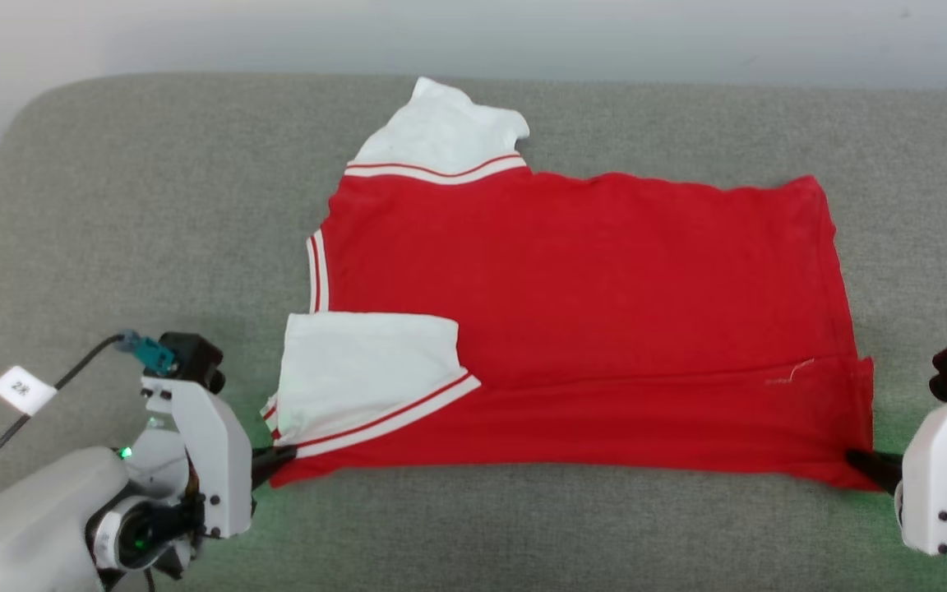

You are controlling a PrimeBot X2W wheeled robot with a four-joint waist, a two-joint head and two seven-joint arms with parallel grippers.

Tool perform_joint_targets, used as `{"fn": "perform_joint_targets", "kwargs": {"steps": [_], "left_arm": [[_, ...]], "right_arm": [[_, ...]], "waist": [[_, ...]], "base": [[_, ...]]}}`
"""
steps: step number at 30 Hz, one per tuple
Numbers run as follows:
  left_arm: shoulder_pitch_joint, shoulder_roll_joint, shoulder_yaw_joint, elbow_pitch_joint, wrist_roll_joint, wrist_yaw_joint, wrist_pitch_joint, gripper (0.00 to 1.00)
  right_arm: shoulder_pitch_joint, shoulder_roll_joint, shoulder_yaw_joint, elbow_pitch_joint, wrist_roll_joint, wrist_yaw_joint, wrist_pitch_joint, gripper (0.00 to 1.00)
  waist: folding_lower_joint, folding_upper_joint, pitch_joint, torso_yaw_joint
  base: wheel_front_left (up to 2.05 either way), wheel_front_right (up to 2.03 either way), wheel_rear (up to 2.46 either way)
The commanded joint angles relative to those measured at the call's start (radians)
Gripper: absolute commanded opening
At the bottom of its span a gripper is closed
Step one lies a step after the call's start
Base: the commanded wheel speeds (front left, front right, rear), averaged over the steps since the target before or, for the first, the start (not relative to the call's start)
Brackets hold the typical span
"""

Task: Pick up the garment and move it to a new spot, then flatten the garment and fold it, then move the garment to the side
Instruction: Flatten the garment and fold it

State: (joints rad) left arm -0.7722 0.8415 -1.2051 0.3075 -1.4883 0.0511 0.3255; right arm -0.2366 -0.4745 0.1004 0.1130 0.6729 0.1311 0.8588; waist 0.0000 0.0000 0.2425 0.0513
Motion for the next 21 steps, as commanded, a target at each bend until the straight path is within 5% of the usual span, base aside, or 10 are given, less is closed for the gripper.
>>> {"fn": "perform_joint_targets", "kwargs": {"steps": [1,15,16,17,18,19,20,21], "left_arm": [[0.024,0.024,-0.005,-0.016,-0.007,0.018,0.007,0.00],[0.064,0.075,-0.009,-0.141,-0.012,0.089,0.004,0.00],[0.066,0.075,-0.010,-0.141,-0.010,0.091,0.001,0.31],[0.068,0.075,-0.009,-0.142,-0.010,0.092,-0.001,0.40],[0.068,0.074,-0.008,-0.143,-0.011,0.095,-0.002,0.47],[0.067,0.074,-0.004,-0.144,-0.014,0.098,-0.004,0.76],[0.068,0.075,0.000,-0.146,-0.020,0.100,-0.005,0.89],[0.066,0.079,0.000,-0.151,-0.017,0.104,-0.004,0.89]], "right_arm": [[0.034,-0.013,-0.009,-0.019,0.007,-0.001,0.014,0.00],[0.183,0.006,-0.084,-0.154,-0.018,-0.001,0.077,0.00],[0.185,0.011,-0.081,-0.160,-0.016,-0.001,0.072,0.24],[0.187,0.013,-0.073,-0.167,-0.016,-0.001,0.070,0.44],[0.188,0.010,-0.066,-0.174,-0.020,-0.001,0.067,0.90],[0.188,0.006,-0.057,-0.182,-0.017,-0.001,0.069,1.00],[0.188,0.003,-0.050,-0.190,-0.011,-0.001,0.070,1.00],[0.188,0.000,-0.051,-0.196,-0.010,-0.001,0.065,1.00]], "waist": [[0.0000,0.0000,-0.016,0.002],[0.0000,0.0000,-0.039,0.005],[0.0000,0.0000,-0.039,0.003],[0.0000,0.0000,-0.041,0.000],[0.0000,0.0000,-0.042,-0.001],[0.0000,0.0000,-0.044,-0.004],[0.0000,0.0000,-0.047,-0.007],[0.0000,0.0000,-0.049,-0.009]], "base": [[0.00,0.00,0.00],[0.00,0.00,0.00],[0.00,0.00,0.00],[0.00,0.00,0.00],[0.00,0.00,0.00],[0.00,0.00,0.00],[0.00,0.00,0.00],[0.00,0.00,0.00]]}}
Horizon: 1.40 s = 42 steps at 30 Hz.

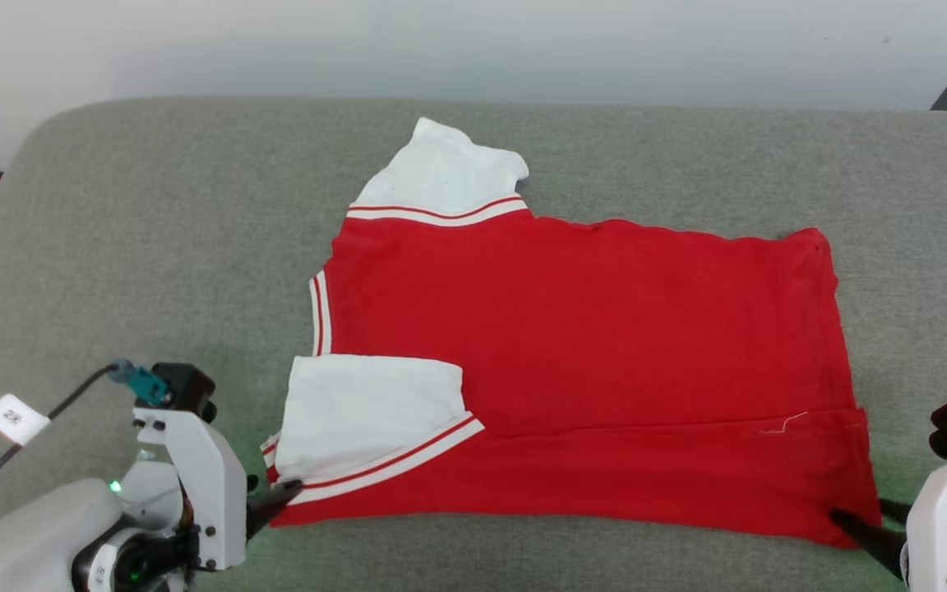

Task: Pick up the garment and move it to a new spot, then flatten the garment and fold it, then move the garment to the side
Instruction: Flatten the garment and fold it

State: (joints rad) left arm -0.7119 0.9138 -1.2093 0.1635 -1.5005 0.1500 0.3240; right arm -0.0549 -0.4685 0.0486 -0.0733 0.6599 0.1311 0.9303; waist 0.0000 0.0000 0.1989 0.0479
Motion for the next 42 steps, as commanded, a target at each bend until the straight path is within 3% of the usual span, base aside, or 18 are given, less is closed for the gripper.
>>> {"fn": "perform_joint_targets", "kwargs": {"steps": [1,4,5,8,13,20,29,42], "left_arm": [[0.001,0.010,0.010,-0.011,-0.008,0.004,-0.006,0.93],[-0.008,0.024,0.021,-0.021,-0.013,0.005,-0.007,0.94],[-0.016,0.030,0.026,-0.028,-0.011,0.007,-0.006,1.00],[-0.050,0.055,0.045,-0.047,-0.006,0.011,0.007,1.00],[-0.144,0.065,0.089,-0.054,0.020,0.010,0.009,1.00],[-0.300,0.018,0.141,0.057,0.121,-0.065,-0.053,1.00],[-0.517,-0.052,0.200,0.276,0.191,-0.168,-0.079,1.00],[-0.743,-0.100,0.174,0.504,0.249,-0.241,0.078,1.00]], "right_arm": [[0.005,-0.005,-0.004,-0.016,0.002,-0.001,-0.014,1.00],[0.005,-0.007,-0.002,-0.032,0.002,-0.001,-0.022,1.00],[0.002,-0.005,-0.011,-0.040,0.000,-0.001,-0.032,1.00],[-0.006,0.000,-0.023,-0.073,-0.010,-0.001,-0.062,1.00],[-0.045,0.004,-0.028,-0.146,-0.050,-0.001,-0.196,1.00],[-0.125,0.021,0.017,-0.191,-0.164,-0.001,-0.497,1.00],[-0.215,0.068,0.092,-0.180,-0.305,-0.001,-0.848,1.00],[-0.286,0.163,0.134,-0.122,-0.325,-0.001,-0.982,1.00]], "waist": [[0.0000,0.0000,-0.007,-0.008],[0.0000,0.0000,-0.010,-0.016],[0.0000,0.0000,-0.010,-0.019],[0.0000,0.0000,-0.011,-0.031],[0.0000,0.0000,0.002,-0.061],[0.0000,0.0000,0.058,-0.129],[0.0000,0.0000,0.210,-0.235],[0.0000,0.0000,0.427,-0.354]], "base": [[0.00,0.00,0.00],[0.00,0.00,0.00],[0.00,0.00,0.00],[0.00,0.00,0.00],[0.00,0.00,0.00],[0.00,0.00,0.00],[0.00,0.00,0.00],[0.00,0.00,0.00]]}}
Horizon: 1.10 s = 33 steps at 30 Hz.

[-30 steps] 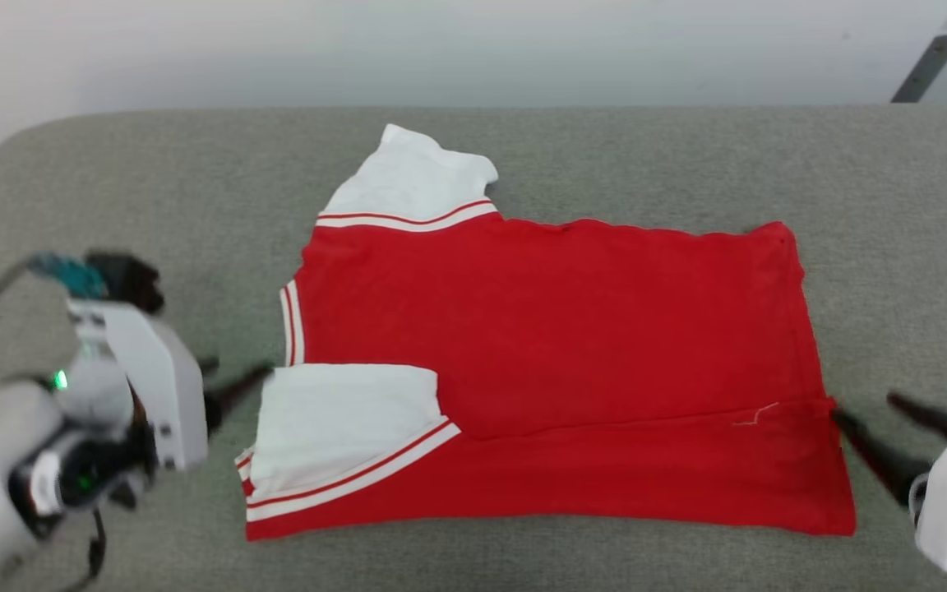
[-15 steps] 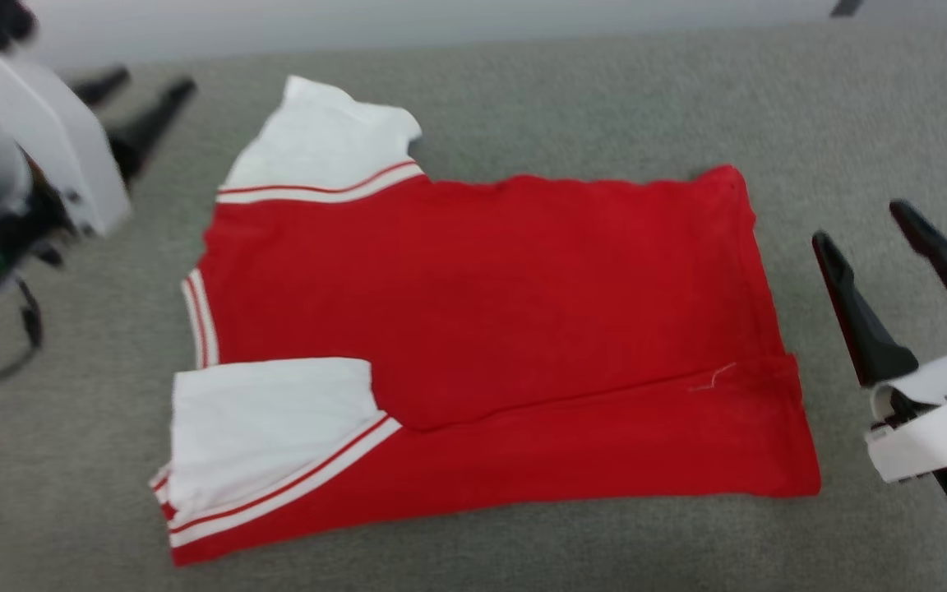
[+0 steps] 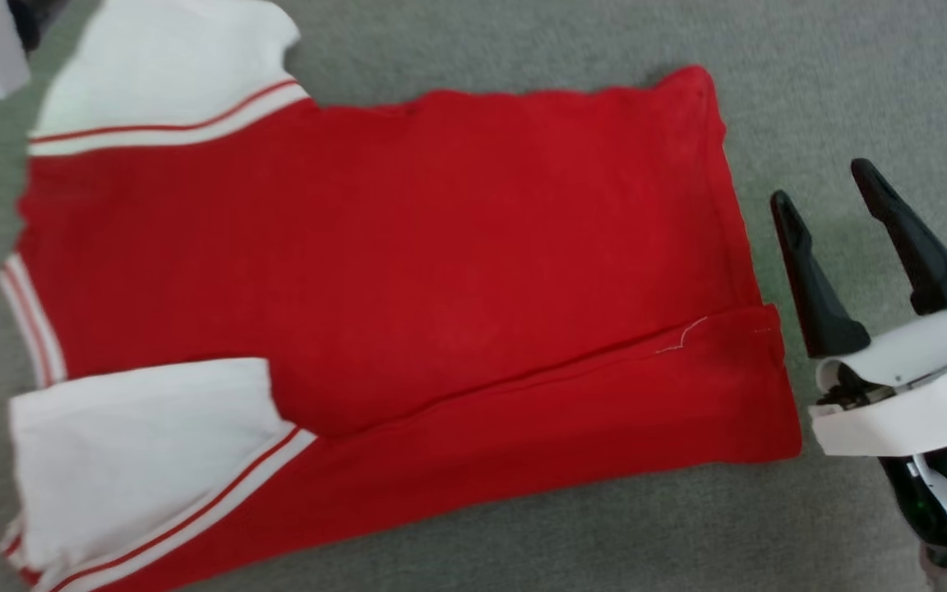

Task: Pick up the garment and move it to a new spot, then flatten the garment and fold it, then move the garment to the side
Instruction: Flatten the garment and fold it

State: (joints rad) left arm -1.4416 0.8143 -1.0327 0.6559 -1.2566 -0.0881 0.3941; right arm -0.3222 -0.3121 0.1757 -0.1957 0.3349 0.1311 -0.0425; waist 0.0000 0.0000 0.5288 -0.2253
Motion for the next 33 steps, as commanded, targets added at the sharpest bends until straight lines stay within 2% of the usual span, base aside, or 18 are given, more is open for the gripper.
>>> {"fn": "perform_joint_targets", "kwargs": {"steps": [1,7,12,13,15,17,19,25,26,27,28,33], "left_arm": [[-0.023,0.000,-0.006,0.033,0.005,-0.006,0.027,1.00],[-0.075,-0.007,-0.035,0.122,0.027,-0.012,0.112,1.00],[-0.068,-0.034,-0.042,0.190,-0.006,-0.002,0.193,1.00],[-0.063,-0.043,-0.046,0.199,-0.012,-0.003,0.218,0.89],[-0.056,-0.066,-0.049,0.211,-0.032,0.000,0.259,0.56],[-0.044,-0.086,-0.062,0.220,-0.043,0.004,0.317,0.38],[-0.028,-0.100,-0.065,0.230,-0.064,0.023,0.369,0.37],[-0.001,-0.106,-0.086,0.239,-0.096,0.086,0.554,0.46],[0.001,-0.105,-0.097,0.234,-0.089,0.092,0.577,0.39],[0.001,-0.104,-0.098,0.225,-0.090,0.090,0.591,0.03],[0.005,-0.107,-0.090,0.220,-0.105,0.096,0.588,0.00],[0.006,-0.102,-0.079,0.187,-0.114,0.115,0.544,0.00]], "right_arm": [[-0.026,0.012,0.012,0.005,0.007,-0.001,-0.015,1.00],[-0.055,0.027,0.044,0.030,0.015,-0.001,-0.046,1.00],[-0.066,0.038,0.050,0.052,0.027,-0.001,-0.058,1.00],[-0.069,0.037,0.050,0.055,0.027,-0.001,-0.058,1.00],[-0.075,0.036,0.044,0.061,0.031,-0.001,-0.063,1.00],[-0.077,0.032,0.041,0.066,0.035,-0.001,-0.060,1.00],[-0.079,0.035,0.037,0.071,0.041,-0.001,-0.053,1.00],[-0.081,0.033,0.035,0.073,0.052,-0.001,-0.030,1.00],[-0.082,0.032,0.033,0.071,0.051,-0.001,-0.027,1.00],[-0.083,0.030,0.031,0.067,0.052,-0.001,-0.022,1.00],[-0.085,0.031,0.030,0.064,0.054,-0.001,-0.021,1.00],[-0.096,0.027,0.024,0.045,0.068,-0.001,0.008,1.00]], "waist": [[0.0000,0.0000,0.107,-0.088],[0.0000,0.0000,0.144,-0.120],[0.0000,0.0000,0.153,-0.135],[0.0000,0.0000,0.153,-0.136],[0.0000,0.0000,0.154,-0.136],[0.0000,0.0000,0.152,-0.135],[0.0000,0.0000,0.150,-0.133],[0.0000,0.0000,0.143,-0.131],[0.0000,0.0000,0.143,-0.131],[0.0000,0.0000,0.143,-0.130],[0.0000,0.0000,0.144,-0.129],[0.0000,0.0000,0.146,-0.125]], "base": [[0.00,0.00,0.00],[0.00,0.00,0.00],[0.00,0.00,0.00],[0.00,0.00,0.00],[0.00,0.00,0.00],[0.00,0.00,0.00],[0.00,0.00,0.00],[0.00,0.00,0.00],[0.00,0.00,0.00],[0.00,0.00,0.00],[0.00,0.00,0.00],[0.00,0.00,0.00]]}}
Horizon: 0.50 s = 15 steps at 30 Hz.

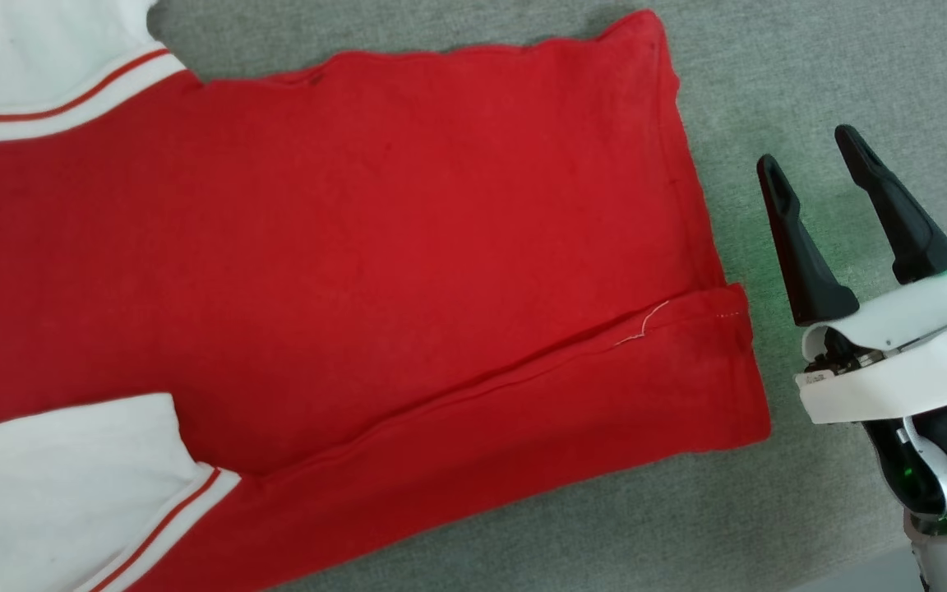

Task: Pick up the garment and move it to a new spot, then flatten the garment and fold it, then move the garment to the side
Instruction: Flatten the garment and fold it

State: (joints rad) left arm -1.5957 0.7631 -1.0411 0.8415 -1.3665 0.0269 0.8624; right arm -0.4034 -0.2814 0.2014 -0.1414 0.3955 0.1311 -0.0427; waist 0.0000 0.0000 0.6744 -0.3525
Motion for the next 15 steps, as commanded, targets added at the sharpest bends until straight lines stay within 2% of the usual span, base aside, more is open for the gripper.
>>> {"fn": "perform_joint_targets", "kwargs": {"steps": [1,6,12,15], "left_arm": [[0.154,-0.050,-0.069,-0.006,-0.003,0.001,0.073,0.00],[0.145,-0.047,-0.071,-0.034,0.011,0.007,0.056,0.00],[0.131,-0.056,-0.062,-0.052,0.017,0.014,0.026,0.00],[0.119,-0.070,-0.058,-0.054,0.019,0.008,0.014,0.00]], "right_arm": [[-0.020,-0.005,0.002,-0.013,0.018,-0.001,0.021,1.00],[-0.056,-0.023,0.033,-0.034,0.071,-0.001,0.119,1.00],[-0.204,-0.048,0.052,0.002,0.129,-0.001,0.406,1.00],[-0.303,-0.037,0.065,0.060,0.161,-0.001,0.549,1.00]], "waist": [[0.0000,0.0000,0.001,0.004],[0.0000,0.0000,-0.004,0.013],[0.0000,0.0000,-0.011,0.032],[0.0000,0.0000,-0.008,0.047]], "base": [[0.00,0.00,0.00],[0.00,0.00,0.00],[0.00,0.00,0.00],[0.00,0.00,0.00]]}}
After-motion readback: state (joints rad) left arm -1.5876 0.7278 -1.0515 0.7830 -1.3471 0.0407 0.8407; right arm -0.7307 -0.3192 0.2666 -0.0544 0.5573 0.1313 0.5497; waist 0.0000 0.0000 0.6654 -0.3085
